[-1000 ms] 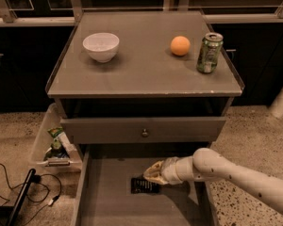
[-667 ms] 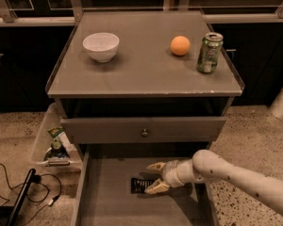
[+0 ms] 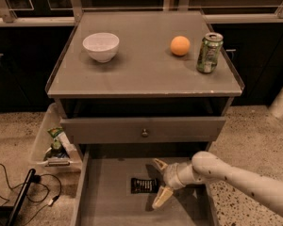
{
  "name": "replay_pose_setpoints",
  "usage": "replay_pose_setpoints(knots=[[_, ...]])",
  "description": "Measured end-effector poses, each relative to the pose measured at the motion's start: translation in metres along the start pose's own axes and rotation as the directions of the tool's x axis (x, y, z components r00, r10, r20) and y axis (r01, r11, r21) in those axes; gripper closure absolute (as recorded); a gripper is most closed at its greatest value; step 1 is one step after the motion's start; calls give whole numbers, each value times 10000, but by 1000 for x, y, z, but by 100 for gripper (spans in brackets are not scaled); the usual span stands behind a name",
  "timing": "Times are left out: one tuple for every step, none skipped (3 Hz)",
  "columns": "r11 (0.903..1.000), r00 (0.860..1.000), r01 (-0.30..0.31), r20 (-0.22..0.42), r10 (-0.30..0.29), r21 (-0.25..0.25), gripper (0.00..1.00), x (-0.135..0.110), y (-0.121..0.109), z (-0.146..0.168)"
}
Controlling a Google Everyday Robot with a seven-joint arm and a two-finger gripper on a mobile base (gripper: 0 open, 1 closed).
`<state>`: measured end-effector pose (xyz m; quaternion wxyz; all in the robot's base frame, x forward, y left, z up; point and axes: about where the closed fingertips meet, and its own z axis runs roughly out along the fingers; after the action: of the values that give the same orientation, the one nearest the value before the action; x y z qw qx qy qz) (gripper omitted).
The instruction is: Pick rxbar chocolate from middle drawer and place on counter
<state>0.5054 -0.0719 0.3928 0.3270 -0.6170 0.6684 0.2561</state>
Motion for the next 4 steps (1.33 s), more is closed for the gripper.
replay_pose_setpoints(knots=[[9998,9994,188,-296,-190,-70,0,12,-3,11],[9992,9977,411,-545,-409,22,0,22,-6,21],[9983,9966,541,-639,-525,232,0,28,-9,26],[9982,9966,542,-638,-526,239,19,28,-9,26]])
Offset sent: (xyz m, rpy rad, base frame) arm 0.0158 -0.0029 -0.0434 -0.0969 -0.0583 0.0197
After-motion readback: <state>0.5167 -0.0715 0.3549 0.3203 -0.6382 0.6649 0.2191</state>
